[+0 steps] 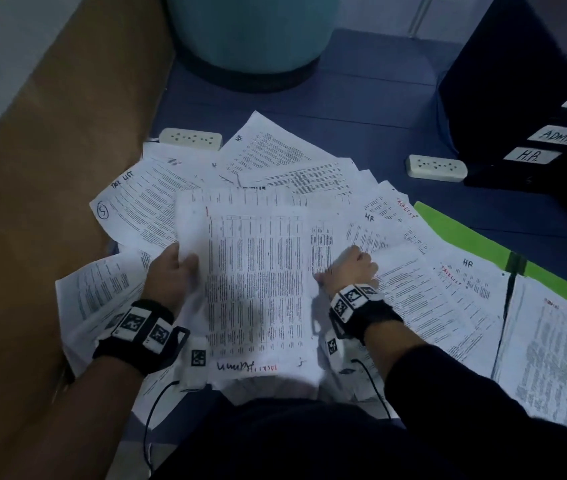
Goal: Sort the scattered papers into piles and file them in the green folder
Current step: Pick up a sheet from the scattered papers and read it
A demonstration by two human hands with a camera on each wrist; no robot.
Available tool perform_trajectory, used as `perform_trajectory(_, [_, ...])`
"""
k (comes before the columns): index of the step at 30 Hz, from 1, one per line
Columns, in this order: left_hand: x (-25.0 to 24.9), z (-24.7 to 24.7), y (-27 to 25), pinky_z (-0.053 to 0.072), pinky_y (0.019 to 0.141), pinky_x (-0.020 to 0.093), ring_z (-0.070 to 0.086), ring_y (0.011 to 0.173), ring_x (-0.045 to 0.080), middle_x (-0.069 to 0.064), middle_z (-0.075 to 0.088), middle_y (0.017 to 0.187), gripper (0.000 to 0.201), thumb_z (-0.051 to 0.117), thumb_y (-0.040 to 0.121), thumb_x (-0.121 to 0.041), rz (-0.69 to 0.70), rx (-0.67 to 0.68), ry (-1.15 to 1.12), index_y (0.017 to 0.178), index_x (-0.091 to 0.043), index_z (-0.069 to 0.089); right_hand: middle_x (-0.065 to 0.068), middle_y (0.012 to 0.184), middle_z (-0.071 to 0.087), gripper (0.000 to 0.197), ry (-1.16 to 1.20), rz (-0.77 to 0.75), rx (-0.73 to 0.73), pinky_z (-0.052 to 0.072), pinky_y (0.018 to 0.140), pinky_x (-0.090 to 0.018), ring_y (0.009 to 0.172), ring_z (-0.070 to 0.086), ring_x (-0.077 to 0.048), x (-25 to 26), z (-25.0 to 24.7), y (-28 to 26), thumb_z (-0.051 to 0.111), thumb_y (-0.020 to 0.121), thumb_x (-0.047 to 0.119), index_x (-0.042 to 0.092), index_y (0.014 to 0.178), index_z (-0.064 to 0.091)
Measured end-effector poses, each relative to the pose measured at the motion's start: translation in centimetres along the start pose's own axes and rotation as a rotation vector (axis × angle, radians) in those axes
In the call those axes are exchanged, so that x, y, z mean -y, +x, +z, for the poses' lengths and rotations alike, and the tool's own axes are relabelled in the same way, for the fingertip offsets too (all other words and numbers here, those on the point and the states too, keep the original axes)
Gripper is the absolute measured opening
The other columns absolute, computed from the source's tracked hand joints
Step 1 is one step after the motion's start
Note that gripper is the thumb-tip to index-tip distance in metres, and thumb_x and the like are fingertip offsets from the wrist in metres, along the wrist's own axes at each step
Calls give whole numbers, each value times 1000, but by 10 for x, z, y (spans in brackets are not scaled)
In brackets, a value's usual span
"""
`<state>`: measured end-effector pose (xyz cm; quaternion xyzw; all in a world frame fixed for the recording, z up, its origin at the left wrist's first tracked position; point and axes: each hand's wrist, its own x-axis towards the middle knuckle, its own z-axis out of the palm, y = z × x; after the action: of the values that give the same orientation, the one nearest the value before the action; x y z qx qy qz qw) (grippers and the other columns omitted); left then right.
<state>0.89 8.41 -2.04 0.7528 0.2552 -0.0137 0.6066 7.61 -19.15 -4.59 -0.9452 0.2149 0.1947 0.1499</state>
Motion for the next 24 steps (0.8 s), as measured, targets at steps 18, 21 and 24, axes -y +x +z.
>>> perform_trajectory(18, [-1, -5, -5, 45, 98, 52, 63, 104, 30, 5, 69, 105, 31, 44, 98, -4, -26, 77, -191, 101, -28, 62, -16, 132, 37, 89, 54, 154, 57, 43, 95, -43, 121, 43, -34, 3, 11, 6, 83, 69, 35, 5, 133, 28])
perform_trajectory(21, [-2, -7, -4, 44, 99, 54, 63, 105, 31, 5, 70, 105, 31, 43, 98, -5, -29, 68, -191, 99, -29, 63, -18, 121, 50, 60, 204, 156, 57, 49, 88, -38, 109, 55, -34, -3, 4, 7, 76, 78, 18, 2, 122, 39])
perform_trajectory(24, [-8, -7, -8, 44, 98, 55, 62, 106, 32, 6, 69, 106, 30, 43, 97, -6, -23, 69, -181, 98, -30, 63, -15, 99, 61, 13, 297, 22, 27, 47, 71, -27, 85, 59, -27, -12, -17, 5, 62, 86, 6, 4, 98, 57])
